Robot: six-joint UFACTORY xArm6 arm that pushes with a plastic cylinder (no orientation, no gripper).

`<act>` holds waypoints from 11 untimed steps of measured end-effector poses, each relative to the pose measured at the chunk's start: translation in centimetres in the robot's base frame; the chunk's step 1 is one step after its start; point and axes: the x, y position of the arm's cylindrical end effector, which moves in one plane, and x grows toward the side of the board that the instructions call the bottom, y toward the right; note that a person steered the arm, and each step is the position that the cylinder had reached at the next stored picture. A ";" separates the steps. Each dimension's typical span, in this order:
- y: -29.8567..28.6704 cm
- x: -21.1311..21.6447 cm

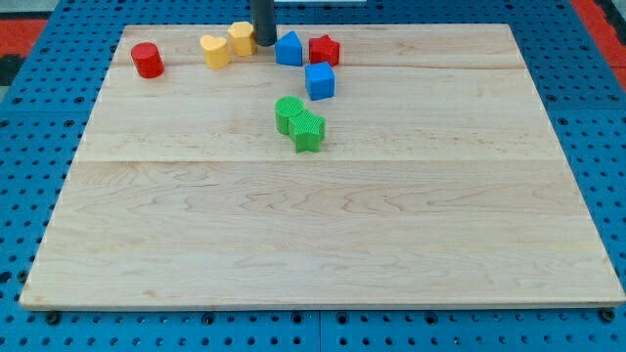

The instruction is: Slide the yellow hexagon and yellow heart to the green circle

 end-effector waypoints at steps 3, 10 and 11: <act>-3.6 -2.4; -16.7 9.6; -14.1 14.1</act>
